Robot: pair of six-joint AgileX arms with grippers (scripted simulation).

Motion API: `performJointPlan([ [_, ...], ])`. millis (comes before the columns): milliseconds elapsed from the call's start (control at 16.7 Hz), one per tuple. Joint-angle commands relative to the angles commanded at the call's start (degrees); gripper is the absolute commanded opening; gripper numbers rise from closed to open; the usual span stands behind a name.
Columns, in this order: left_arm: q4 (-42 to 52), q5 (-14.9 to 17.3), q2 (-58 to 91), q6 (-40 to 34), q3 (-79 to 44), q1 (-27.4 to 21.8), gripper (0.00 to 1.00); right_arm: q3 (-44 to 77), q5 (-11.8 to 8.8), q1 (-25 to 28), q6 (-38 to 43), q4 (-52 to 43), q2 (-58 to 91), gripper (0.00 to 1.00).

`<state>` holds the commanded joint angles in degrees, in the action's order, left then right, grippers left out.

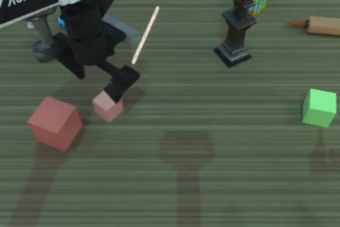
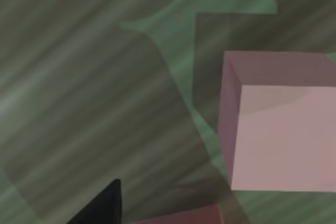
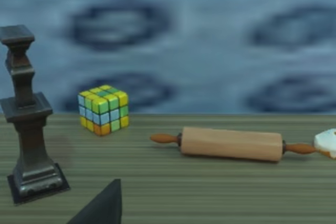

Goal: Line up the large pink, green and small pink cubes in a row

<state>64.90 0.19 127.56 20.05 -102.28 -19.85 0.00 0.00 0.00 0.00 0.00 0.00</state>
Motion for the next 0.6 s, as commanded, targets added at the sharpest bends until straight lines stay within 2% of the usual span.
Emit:
performJointPlan([
  [360,-13.1,0.0,4.9,0.0,7.7,0.0,1.00,0.0,0.0,0.0,0.0,0.0,0.0,1.00],
  [600,-14.5,0.1,5.6,0.0,8.7,-0.1,1.00,0.0,0.0,0.0,0.0,0.0,0.0,1.00],
])
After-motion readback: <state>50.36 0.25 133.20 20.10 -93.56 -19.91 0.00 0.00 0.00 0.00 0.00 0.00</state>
